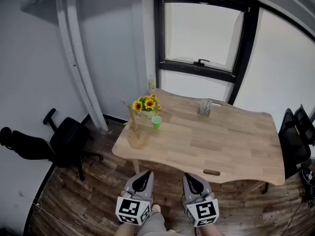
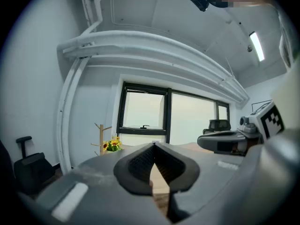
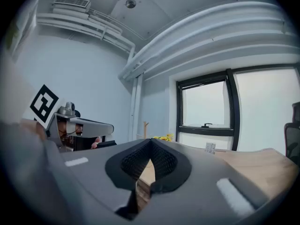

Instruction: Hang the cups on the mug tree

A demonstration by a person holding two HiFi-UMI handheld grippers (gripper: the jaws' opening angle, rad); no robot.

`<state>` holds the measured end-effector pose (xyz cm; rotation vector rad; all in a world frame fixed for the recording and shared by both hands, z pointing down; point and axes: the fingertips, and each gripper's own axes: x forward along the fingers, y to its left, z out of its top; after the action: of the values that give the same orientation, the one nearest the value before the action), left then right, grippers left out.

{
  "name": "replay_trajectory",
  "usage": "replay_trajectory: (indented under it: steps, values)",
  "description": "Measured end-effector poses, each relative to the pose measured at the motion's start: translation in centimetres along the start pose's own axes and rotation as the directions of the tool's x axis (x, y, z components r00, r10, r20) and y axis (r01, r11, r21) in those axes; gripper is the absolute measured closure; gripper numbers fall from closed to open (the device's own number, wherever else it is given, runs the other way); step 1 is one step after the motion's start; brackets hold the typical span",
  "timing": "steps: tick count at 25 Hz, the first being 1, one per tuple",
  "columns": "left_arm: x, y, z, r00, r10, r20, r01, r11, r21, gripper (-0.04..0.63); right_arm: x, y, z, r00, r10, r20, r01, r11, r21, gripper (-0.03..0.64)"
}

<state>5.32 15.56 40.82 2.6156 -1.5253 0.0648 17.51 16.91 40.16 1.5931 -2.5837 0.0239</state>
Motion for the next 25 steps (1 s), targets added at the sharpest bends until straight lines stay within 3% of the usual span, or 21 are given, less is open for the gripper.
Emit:
replay_trajectory:
  steps: [14,25]
  values:
    - [6.9,9.2,1.7,1.000,-0.030,0.006,0.030,1.000,-0.009,0.591,11.8,-0.5,1.5,1.000,-0.004,0.011,0.004,1.000,0.008,0.615]
    - [9.1,14.3,1.4,0.998,-0.060,-0.001,0.060,0.998,0.006,0.591,16.6,-0.8,1.3,0.998,-0.062,0.011,0.061,0.997,0.041,0.614]
